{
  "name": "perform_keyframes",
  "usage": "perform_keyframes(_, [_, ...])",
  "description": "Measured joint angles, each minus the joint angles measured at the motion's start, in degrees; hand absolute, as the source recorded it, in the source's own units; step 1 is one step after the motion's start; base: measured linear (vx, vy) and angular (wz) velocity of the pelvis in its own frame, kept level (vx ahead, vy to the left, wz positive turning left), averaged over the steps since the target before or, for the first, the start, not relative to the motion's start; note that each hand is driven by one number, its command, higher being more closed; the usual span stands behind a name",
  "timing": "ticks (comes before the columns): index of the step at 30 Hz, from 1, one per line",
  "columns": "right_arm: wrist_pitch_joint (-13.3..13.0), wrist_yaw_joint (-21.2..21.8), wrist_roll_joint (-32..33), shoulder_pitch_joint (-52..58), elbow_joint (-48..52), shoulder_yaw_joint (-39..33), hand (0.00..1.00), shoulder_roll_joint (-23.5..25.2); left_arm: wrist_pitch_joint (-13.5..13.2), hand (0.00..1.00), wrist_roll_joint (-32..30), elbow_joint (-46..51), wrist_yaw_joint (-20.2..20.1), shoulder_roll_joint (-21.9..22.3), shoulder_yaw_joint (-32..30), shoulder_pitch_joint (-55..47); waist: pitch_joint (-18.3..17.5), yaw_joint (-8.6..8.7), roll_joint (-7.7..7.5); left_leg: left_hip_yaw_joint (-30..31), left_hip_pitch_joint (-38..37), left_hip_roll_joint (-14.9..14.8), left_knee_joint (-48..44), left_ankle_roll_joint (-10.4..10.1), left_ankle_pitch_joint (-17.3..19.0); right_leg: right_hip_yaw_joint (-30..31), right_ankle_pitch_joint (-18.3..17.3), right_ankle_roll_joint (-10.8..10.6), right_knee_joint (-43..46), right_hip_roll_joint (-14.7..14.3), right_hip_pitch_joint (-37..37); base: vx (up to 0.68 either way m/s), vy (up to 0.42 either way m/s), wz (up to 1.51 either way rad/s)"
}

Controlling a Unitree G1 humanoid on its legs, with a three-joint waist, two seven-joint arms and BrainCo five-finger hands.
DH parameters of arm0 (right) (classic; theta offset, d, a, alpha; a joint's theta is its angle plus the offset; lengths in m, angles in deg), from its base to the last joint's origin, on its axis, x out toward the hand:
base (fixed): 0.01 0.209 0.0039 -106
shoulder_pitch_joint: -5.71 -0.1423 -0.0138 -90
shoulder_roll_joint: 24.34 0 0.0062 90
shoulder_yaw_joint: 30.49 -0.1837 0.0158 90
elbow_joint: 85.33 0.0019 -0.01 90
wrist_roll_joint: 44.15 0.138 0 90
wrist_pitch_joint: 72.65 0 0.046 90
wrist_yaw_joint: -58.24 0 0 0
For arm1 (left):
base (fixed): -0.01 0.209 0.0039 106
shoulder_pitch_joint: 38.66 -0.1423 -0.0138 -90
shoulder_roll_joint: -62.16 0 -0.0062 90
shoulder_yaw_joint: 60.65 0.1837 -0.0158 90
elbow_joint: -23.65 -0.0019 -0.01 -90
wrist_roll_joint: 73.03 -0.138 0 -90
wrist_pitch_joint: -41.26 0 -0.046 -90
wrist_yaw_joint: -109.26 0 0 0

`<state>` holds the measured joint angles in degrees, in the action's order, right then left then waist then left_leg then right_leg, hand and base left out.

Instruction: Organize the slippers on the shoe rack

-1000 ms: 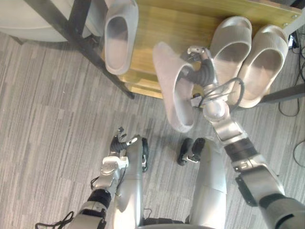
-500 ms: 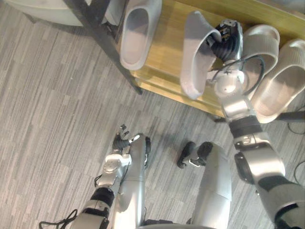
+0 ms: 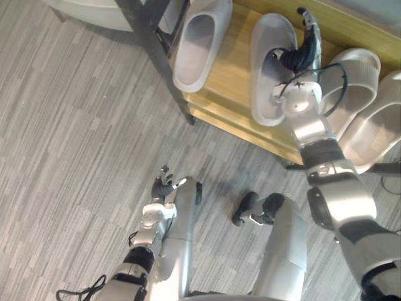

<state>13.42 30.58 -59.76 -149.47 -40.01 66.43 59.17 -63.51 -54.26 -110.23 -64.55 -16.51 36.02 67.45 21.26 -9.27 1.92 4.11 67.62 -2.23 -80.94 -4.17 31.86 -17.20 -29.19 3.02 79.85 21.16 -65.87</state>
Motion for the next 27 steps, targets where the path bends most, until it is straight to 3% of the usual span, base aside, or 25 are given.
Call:
perform_keyframes(4, [-0.01,0.00,0.07,-0.04,0.00,0.01,0.00,0.17,0.01,0.00,0.50,-0.72,0.24,0.18,-0.01,-0.01,-0.08,-0.63,-0.05,-0.03,-0.32,0.11,0.68,-0.35,-0.49,-0.14,0.00,0.01,-0.18,0.05,0.26,0.01,-0.044,0.04])
perform_keyframes(27, [0.00,1.92,4.96,0.43,0.58,-2.21,0.00,4.64,0.92,0.00,0.60,-3.01,1.19,-0.02,-1.25,-0.05,-0.14,-0.01,-0.21,-0.32,-3.16,-1.09,2.78,-0.82,-1.00,-0.73,0.18,0.59,-2.16,-1.11,2.78,0.02,-0.021,-0.01])
